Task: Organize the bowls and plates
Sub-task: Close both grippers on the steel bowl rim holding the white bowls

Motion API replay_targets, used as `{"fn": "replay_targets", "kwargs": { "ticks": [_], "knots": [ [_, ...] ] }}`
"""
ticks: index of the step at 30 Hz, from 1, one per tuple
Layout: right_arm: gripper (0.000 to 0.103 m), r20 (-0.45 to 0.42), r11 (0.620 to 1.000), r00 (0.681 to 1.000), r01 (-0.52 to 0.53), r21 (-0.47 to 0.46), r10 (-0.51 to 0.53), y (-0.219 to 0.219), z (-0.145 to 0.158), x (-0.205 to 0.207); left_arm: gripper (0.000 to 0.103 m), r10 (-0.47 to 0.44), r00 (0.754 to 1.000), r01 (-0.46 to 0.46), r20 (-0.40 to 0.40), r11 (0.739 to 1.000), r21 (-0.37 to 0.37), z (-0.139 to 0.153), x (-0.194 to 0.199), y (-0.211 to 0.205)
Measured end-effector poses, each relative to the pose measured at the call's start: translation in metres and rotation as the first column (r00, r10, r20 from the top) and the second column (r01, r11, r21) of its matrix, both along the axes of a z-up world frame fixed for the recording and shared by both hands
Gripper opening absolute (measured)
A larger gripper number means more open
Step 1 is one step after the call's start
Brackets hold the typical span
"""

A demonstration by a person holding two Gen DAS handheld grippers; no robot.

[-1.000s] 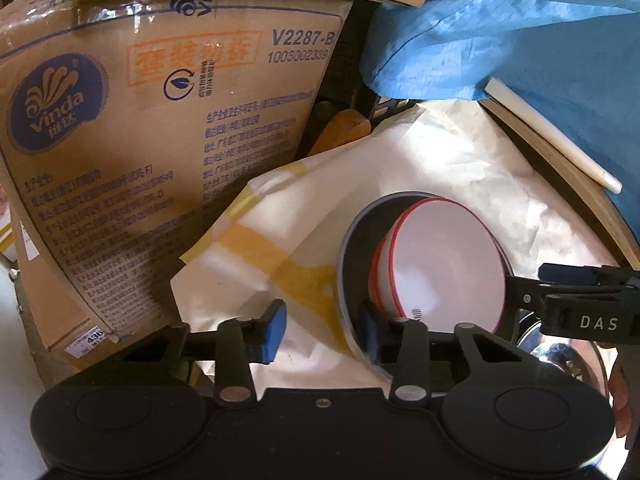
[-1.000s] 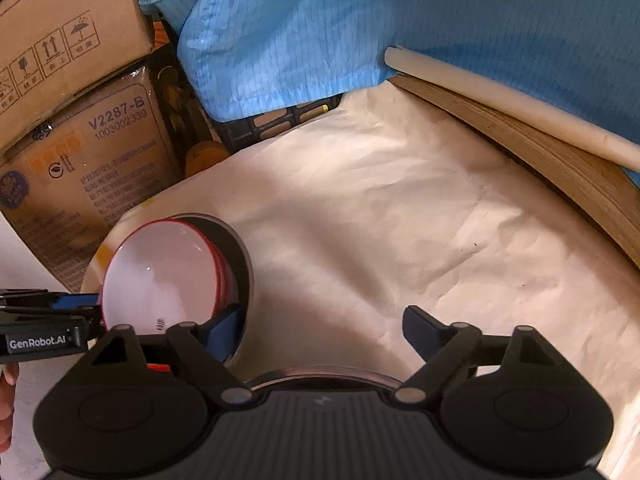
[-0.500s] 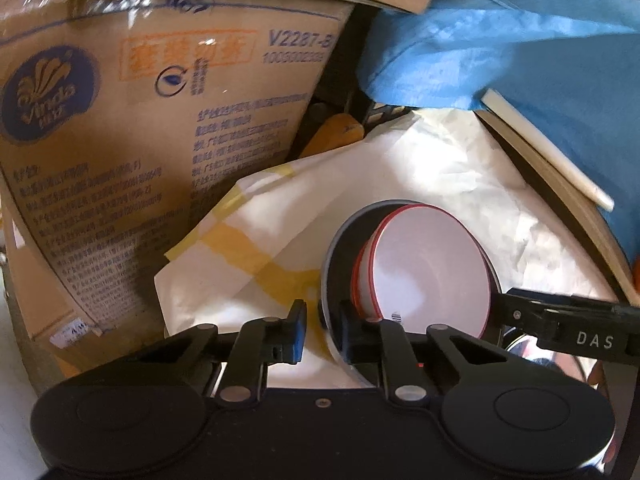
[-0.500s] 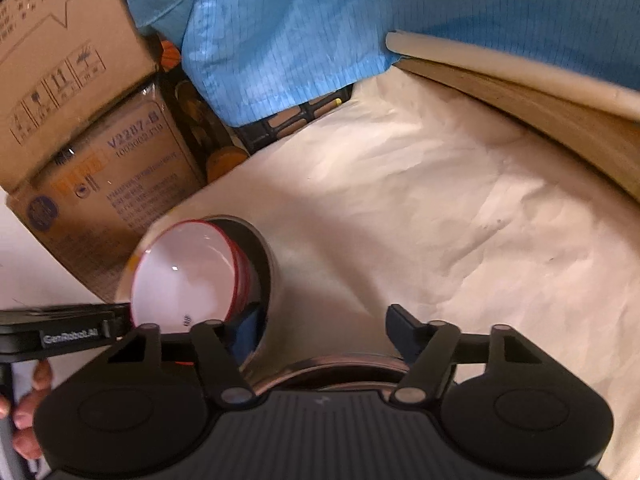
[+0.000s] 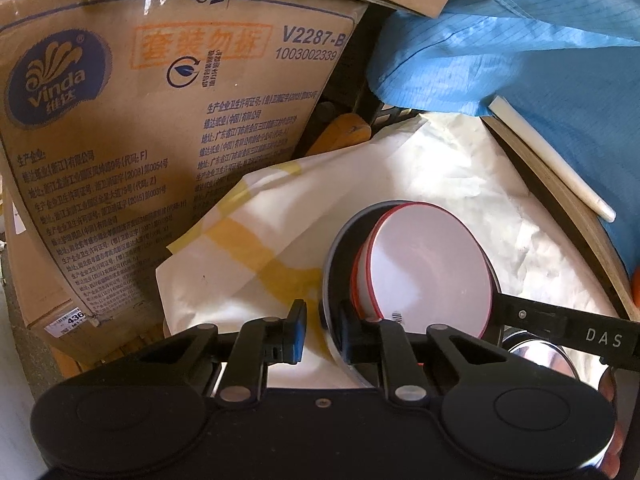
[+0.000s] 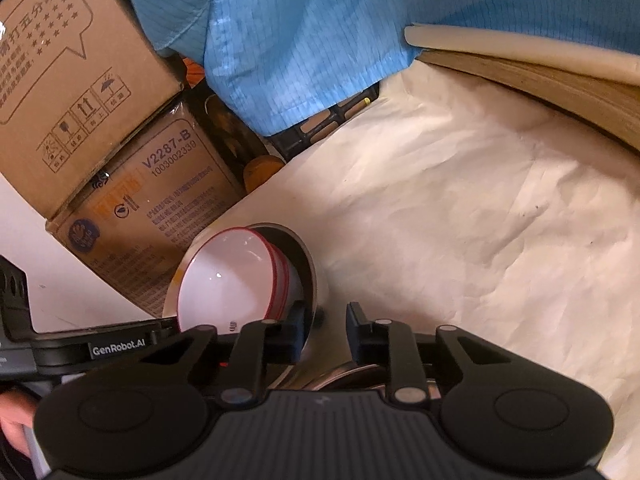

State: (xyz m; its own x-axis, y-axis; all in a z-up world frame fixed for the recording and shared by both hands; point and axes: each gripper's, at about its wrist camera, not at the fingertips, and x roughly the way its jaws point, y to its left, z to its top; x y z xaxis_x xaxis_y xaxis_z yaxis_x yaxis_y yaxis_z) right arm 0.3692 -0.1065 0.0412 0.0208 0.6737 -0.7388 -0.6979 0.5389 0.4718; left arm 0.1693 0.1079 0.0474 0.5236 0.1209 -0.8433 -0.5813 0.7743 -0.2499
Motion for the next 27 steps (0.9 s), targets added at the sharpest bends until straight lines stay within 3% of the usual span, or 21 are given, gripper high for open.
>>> {"fn": "replay_targets", "kwargs": {
  "ticks": [3,11,27],
  "knots": [
    [0.017,-0.04,1.0,0.999,0.0,0.027,0.001,-0.002,-0.001,0.002,0.013,-0.009,1.0,0.009,-0.001,1.0,0.001,0.0,0.001,-0.001],
    [0.017,-0.1,0.998,0.995,0.029,0.052,-0.024,-0.005,-0.007,0.009,0.011,-0.02,1.0,0.02,-0.005,1.0,-0.004,0.0,0.002,-0.002],
    [0.018,-0.111,0.994,0.992,0.07,0.086,-0.061,-0.014,-0.003,0.013,0.01,-0.026,1.0,0.027,0.008,0.999,-0.043,-0.001,0.008,0.001]
  ]
}}
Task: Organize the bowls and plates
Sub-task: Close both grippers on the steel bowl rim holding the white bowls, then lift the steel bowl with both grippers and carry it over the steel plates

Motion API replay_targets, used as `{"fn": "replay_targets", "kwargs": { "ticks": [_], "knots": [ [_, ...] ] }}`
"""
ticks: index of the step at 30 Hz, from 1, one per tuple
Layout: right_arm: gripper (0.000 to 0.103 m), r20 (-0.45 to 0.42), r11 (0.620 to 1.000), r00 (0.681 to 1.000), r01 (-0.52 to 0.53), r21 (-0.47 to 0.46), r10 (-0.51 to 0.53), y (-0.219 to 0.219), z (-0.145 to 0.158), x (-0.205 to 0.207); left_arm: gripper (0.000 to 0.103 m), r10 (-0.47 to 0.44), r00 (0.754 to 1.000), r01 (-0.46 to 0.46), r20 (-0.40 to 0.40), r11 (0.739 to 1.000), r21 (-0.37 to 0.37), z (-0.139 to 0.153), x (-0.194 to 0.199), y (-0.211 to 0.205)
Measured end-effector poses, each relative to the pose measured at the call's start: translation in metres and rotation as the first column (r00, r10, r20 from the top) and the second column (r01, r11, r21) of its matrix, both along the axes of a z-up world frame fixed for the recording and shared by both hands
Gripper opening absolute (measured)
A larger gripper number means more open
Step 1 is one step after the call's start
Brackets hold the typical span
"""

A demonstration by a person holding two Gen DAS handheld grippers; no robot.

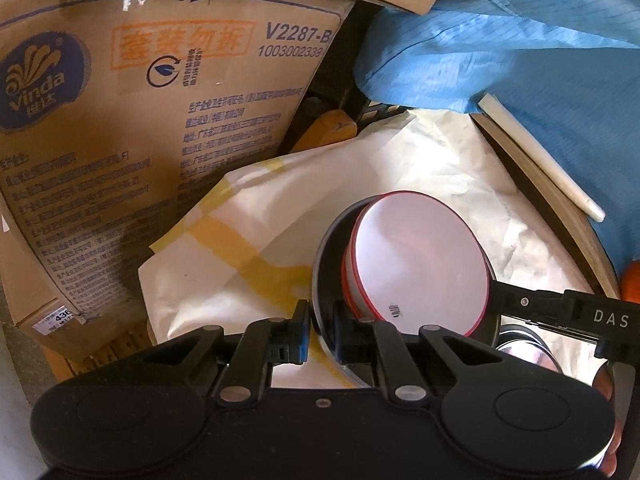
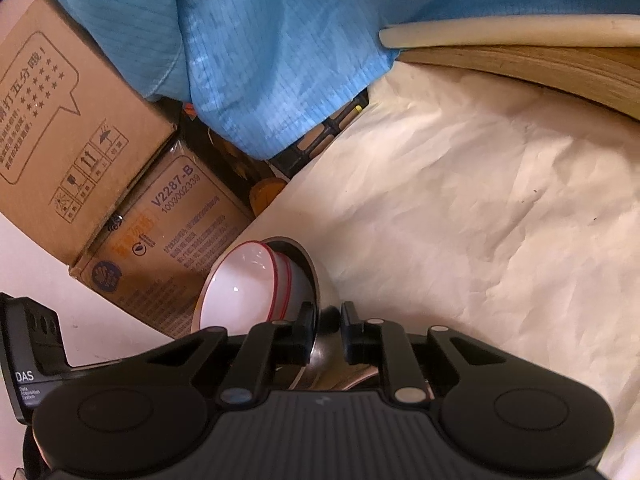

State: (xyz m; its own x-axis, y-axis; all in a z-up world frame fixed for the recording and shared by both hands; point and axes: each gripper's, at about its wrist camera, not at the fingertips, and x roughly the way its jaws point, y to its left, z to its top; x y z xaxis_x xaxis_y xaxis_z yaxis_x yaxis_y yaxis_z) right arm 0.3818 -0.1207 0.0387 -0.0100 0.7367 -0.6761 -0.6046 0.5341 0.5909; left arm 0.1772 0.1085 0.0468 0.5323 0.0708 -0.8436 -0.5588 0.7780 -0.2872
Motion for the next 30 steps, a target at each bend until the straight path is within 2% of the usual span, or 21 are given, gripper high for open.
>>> {"fn": "replay_targets", "kwargs": {
  "ticks": [23,30],
  "knots": [
    [0.019,0.044,0.997,0.998,0.051,0.059,-0.054,-0.034,0.029,0.0,0.011,-0.048,0.997,0.048,0.053,0.999,0.005,0.023,-0.003,-0.026],
    [0.019,0.058,0.994,0.993,0.095,0.063,-0.098,-0.063,0.041,-0.001,0.01,-0.098,0.992,0.098,0.079,0.995,0.002,0.031,0.003,-0.045]
  ]
}}
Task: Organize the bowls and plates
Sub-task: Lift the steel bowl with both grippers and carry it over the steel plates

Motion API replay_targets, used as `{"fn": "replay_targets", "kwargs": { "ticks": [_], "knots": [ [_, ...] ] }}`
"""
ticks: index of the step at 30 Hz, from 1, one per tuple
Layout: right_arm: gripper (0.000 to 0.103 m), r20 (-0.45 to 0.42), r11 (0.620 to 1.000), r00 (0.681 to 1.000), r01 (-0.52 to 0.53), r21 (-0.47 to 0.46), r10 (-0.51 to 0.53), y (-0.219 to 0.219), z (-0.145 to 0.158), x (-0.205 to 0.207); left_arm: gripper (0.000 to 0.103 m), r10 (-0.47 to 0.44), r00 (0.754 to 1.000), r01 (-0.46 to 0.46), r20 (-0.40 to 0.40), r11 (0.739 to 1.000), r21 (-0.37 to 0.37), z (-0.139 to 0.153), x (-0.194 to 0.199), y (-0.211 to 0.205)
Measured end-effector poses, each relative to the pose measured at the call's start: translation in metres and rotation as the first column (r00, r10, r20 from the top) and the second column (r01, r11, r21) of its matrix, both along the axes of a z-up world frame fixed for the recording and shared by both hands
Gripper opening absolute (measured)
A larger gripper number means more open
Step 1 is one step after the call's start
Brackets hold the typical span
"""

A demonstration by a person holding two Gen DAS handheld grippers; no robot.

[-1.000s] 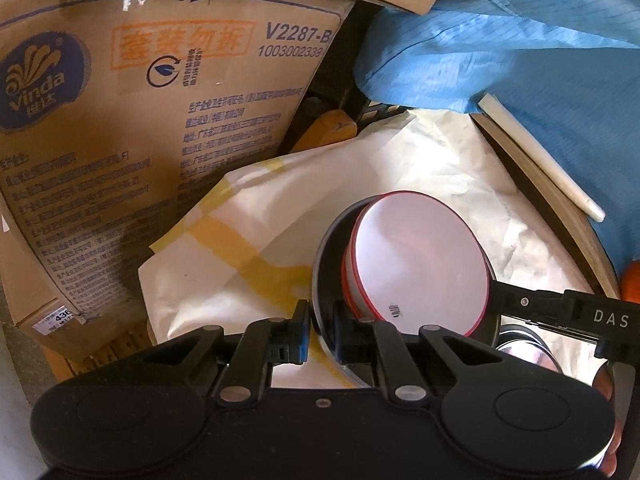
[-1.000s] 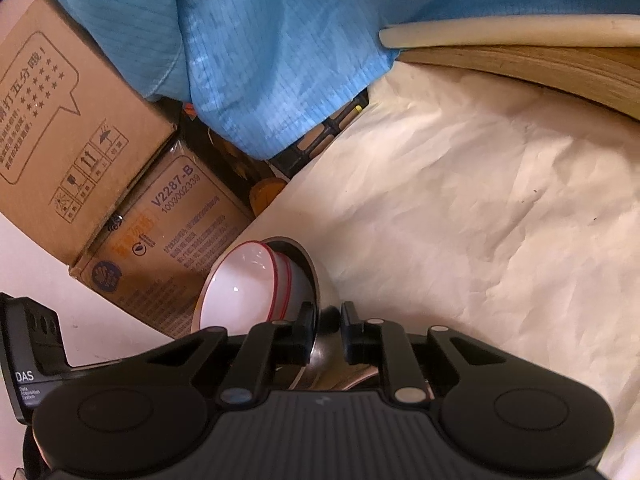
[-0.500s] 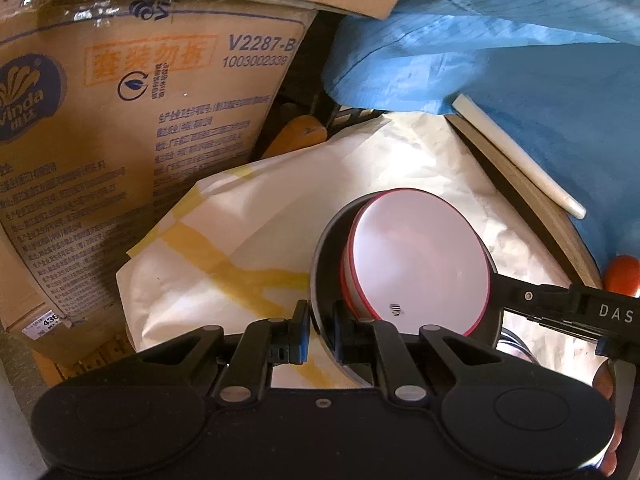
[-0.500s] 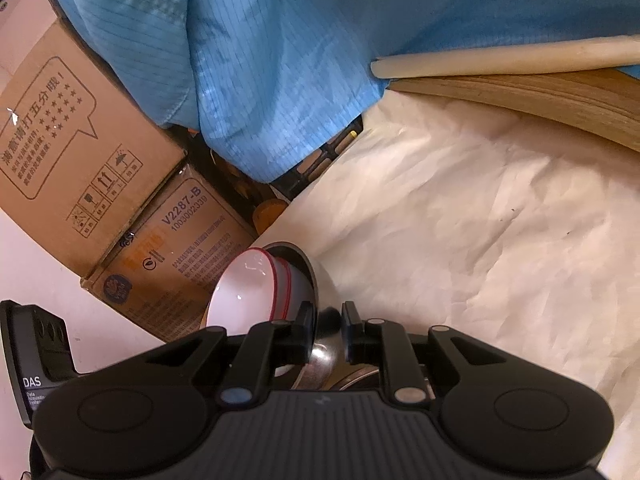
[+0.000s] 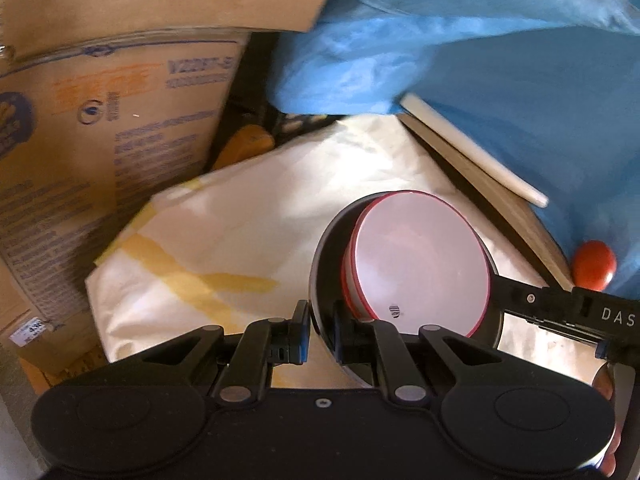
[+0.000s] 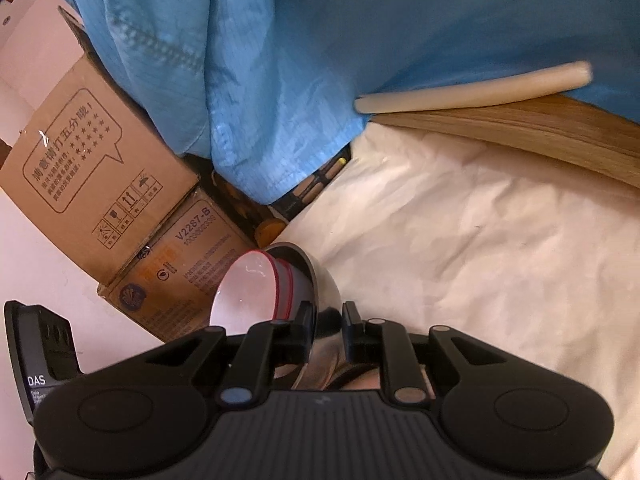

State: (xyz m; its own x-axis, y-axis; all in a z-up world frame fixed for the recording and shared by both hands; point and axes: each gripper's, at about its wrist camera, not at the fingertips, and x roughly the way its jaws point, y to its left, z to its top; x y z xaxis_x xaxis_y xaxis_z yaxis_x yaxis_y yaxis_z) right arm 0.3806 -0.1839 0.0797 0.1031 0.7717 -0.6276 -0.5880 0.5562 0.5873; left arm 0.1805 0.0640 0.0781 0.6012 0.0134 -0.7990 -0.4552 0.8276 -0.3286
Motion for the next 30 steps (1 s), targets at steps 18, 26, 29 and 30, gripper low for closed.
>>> {"fn": "replay_targets", "kwargs": {
  "ticks": [18,26,29,30],
  "knots": [
    [0.019,0.031,0.986,0.985,0.168,0.005,-0.168,-0.09,0.005,-0.048,0.01,-0.181,0.983,0.181,0.017,0.983,-0.016,-0.006,-0.012,-0.062],
    [0.019,0.021,0.975,0.974,0.224,-0.003,-0.224,-0.118,-0.003,-0.069,0.009,-0.236,0.972,0.236,0.005,0.971,-0.022,-0.014,-0.018,-0.081],
    [0.019,0.018,0.971,0.97,0.241,-0.005,-0.241,-0.128,-0.005,-0.075,0.009,-0.253,0.967,0.253,0.003,0.967,-0.028,-0.017,-0.022,-0.087],
    [0.019,0.017,0.97,0.969,0.245,-0.004,-0.245,-0.13,-0.006,-0.076,0.009,-0.258,0.966,0.258,0.004,0.966,-0.03,-0.018,-0.023,-0.088]
  ]
}}
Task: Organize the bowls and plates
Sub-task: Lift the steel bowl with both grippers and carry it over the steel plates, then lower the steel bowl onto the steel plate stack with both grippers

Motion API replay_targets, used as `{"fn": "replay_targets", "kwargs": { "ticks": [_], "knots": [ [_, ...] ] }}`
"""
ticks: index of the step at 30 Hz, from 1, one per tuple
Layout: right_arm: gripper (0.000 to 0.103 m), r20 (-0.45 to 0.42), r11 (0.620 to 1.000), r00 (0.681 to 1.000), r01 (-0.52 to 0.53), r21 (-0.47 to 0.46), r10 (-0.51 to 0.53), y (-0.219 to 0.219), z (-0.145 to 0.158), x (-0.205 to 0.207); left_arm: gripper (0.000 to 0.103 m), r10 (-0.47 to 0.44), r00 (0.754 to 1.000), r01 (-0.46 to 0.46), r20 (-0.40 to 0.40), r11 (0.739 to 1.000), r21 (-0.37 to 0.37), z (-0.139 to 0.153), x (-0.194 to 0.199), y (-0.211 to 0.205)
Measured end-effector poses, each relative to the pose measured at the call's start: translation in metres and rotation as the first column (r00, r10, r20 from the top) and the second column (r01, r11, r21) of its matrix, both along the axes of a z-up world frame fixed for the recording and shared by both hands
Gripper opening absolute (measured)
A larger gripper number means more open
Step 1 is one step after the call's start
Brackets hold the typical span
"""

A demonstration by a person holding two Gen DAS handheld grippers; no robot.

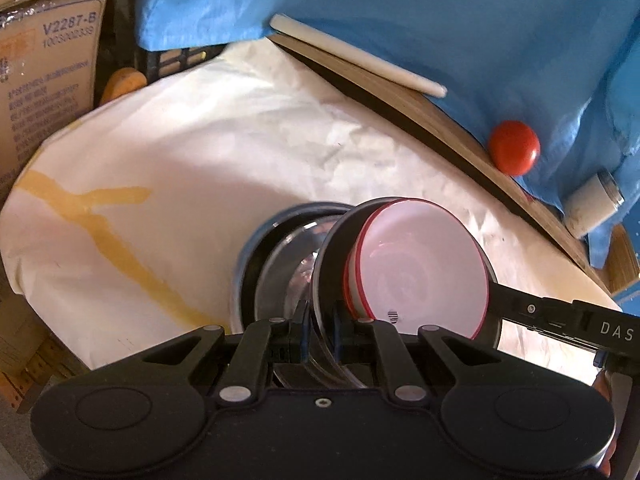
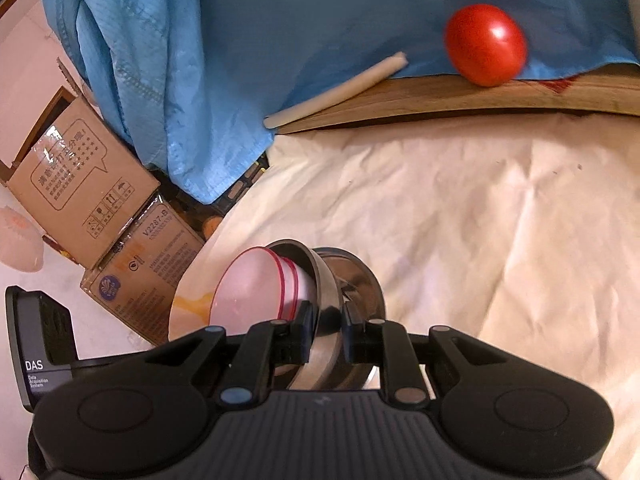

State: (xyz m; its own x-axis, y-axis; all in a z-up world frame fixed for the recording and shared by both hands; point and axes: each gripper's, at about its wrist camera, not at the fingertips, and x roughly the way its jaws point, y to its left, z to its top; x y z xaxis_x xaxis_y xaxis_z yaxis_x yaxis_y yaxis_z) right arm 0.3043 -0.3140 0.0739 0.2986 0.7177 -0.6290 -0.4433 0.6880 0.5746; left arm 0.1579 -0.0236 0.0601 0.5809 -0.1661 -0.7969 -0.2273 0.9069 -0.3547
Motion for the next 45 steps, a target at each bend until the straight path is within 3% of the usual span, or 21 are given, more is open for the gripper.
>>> {"fn": "replay_targets", "kwargs": {
  "ticks": [14,45],
  "knots": [
    [0.018,0.004,1.0,1.0,0.027,-0.013,-0.027,-0.011,-0.004,-0.013,0.01,-0.022,1.0,0.022,-0.004,1.0,0.003,-0.006,-0.003,-0.008],
    [0.018,0.001,1.0,1.0,-0.022,0.0,0.022,0.009,-0.014,-0.006,0.01,0.029,1.0,-0.029,-0.01,0.999,0.02,-0.008,0.005,0.013]
  ]
}}
